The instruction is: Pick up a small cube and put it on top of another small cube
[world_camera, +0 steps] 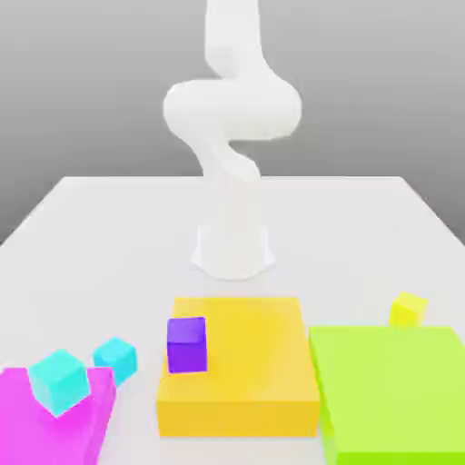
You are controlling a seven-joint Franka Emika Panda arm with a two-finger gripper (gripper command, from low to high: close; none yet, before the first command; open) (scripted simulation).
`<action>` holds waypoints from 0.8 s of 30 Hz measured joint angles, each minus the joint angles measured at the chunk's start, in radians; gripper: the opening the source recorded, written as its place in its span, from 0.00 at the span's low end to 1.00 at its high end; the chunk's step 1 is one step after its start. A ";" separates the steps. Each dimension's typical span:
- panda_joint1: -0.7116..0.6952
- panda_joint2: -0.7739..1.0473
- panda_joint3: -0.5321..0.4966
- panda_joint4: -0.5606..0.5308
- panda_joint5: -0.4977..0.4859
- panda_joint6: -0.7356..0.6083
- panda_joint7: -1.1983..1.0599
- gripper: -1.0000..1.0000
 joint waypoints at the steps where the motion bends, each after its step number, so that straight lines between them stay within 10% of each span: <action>1: 0.030 0.028 0.003 -0.016 -0.003 0.018 -0.046 0.50; 24: 0.592 0.618 0.120 -0.359 -0.017 0.398 -1.056 0.50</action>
